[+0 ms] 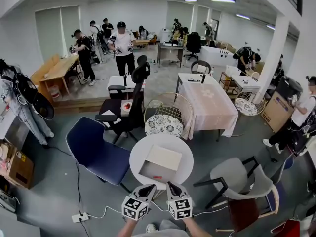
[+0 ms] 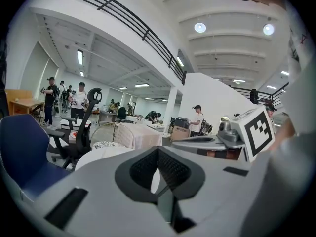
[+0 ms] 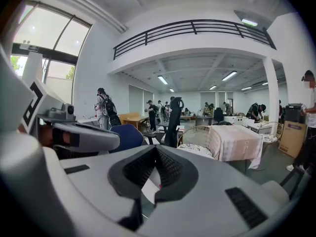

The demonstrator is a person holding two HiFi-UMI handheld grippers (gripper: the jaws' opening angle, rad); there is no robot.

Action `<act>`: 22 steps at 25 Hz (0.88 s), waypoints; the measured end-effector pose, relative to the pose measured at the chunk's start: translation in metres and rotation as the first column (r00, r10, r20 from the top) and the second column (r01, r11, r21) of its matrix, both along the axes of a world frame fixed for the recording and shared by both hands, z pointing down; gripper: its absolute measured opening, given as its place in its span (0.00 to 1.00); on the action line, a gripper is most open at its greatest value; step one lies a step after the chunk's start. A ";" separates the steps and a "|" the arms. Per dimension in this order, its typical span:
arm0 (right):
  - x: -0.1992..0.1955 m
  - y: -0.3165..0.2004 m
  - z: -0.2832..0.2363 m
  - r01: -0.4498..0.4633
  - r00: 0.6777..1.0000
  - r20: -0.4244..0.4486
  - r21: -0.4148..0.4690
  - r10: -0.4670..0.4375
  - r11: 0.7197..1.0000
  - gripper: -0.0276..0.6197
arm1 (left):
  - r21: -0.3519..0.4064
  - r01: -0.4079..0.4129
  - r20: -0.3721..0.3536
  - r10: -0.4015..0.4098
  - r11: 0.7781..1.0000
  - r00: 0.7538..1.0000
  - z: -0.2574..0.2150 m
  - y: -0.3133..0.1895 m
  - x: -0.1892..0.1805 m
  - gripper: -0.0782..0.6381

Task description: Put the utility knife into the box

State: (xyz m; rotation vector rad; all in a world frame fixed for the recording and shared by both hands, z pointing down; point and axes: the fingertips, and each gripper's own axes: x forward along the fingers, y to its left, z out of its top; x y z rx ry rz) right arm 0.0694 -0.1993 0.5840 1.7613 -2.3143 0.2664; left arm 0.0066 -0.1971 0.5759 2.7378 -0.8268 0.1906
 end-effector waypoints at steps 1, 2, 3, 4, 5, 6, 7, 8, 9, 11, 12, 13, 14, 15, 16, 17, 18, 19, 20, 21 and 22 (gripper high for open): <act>-0.003 0.003 0.000 0.007 1.000 0.002 -0.002 -0.007 1.000 0.07 | -0.001 0.006 -0.001 -0.006 1.000 1.000 0.000 0.003 -0.002 0.13; -0.005 0.007 0.001 0.015 1.000 0.003 -0.002 -0.015 1.000 0.07 | -0.001 0.012 -0.001 -0.012 1.000 1.000 0.000 0.005 -0.004 0.13; -0.006 0.010 0.001 0.022 1.000 0.002 -0.002 -0.022 1.000 0.07 | -0.001 0.018 0.000 -0.018 1.000 1.000 0.001 0.007 -0.005 0.13; -0.007 0.013 0.001 0.029 1.000 0.001 -0.002 -0.029 1.000 0.07 | -0.001 0.022 0.001 -0.022 1.000 1.000 0.000 0.010 -0.005 0.13; -0.007 0.017 0.001 0.035 0.999 0.000 -0.003 -0.035 0.999 0.07 | 0.000 0.026 0.001 -0.026 1.000 1.000 0.000 0.012 -0.005 0.13; -0.006 0.020 0.000 0.041 0.999 -0.002 -0.003 -0.041 0.999 0.07 | 0.001 0.030 0.001 -0.030 1.000 1.000 -0.001 0.014 -0.004 0.13; -0.005 0.024 0.000 0.046 0.999 -0.004 -0.005 -0.046 0.999 0.07 | 0.001 0.034 0.001 -0.034 0.999 0.999 -0.001 0.017 -0.003 0.13; -0.004 0.028 0.001 0.051 0.999 -0.007 -0.008 -0.051 0.999 0.07 | 0.001 0.038 0.001 -0.038 0.999 0.999 -0.002 0.021 -0.002 0.13; -0.002 0.034 0.001 0.054 0.998 -0.009 -0.011 -0.055 0.998 0.07 | 0.001 0.040 0.002 -0.040 0.999 0.999 -0.003 0.025 0.000 0.13; 0.002 0.048 0.002 0.061 0.998 -0.008 -0.015 -0.061 0.998 0.07 | 0.000 0.043 0.005 -0.043 0.999 0.999 -0.004 0.037 0.006 0.13; 0.004 0.056 0.002 0.063 0.998 -0.007 -0.018 -0.064 0.998 0.07 | -0.002 0.046 0.007 -0.046 0.999 0.999 -0.004 0.044 0.009 0.13; 0.006 0.064 0.003 0.066 0.998 -0.006 -0.021 -0.066 0.998 0.07 | -0.004 0.048 0.008 -0.048 0.999 0.999 -0.004 0.052 0.011 0.13; 0.008 0.072 0.004 0.067 0.998 -0.004 -0.024 -0.067 0.997 0.07 | -0.005 0.050 0.008 -0.050 0.999 0.999 -0.003 0.059 0.013 0.13; 0.010 0.080 0.006 0.068 0.998 -0.004 -0.027 -0.068 0.997 0.07 | -0.006 0.050 0.009 -0.050 0.999 0.999 -0.003 0.067 0.016 0.13; 0.013 0.088 0.008 0.070 0.998 -0.004 -0.031 -0.070 0.997 0.07 | -0.006 0.051 0.011 -0.051 0.999 0.999 -0.002 0.075 0.019 0.13; 0.014 0.095 0.009 0.073 0.997 -0.004 -0.033 -0.073 0.997 0.07 | -0.007 0.053 0.013 -0.053 0.999 0.999 -0.002 0.082 0.021 0.13; 0.016 0.101 0.009 0.077 0.997 -0.005 -0.033 -0.077 0.997 0.07 | -0.008 0.055 0.015 -0.055 0.998 0.998 -0.002 0.089 0.023 0.13; 0.016 0.107 0.009 0.082 0.997 -0.005 -0.033 -0.082 0.996 0.07 | -0.009 0.057 0.016 -0.057 0.998 0.998 -0.002 0.096 0.025 0.13; 0.017 0.114 0.010 0.088 0.996 -0.004 -0.037 -0.088 0.995 0.07 | -0.010 0.058 0.016 -0.058 0.998 0.998 -0.001 0.103 0.028 0.13; 0.017 0.121 0.011 0.094 0.996 -0.002 -0.044 -0.094 0.995 0.07 | -0.011 0.059 0.017 -0.058 0.998 0.998 -0.001 0.111 0.030 0.13; 0.017 0.128 0.013 0.100 0.995 0.000 -0.049 -0.101 0.994 0.07 | -0.012 0.059 0.018 -0.059 0.998 0.998 0.000 0.118 0.031 0.13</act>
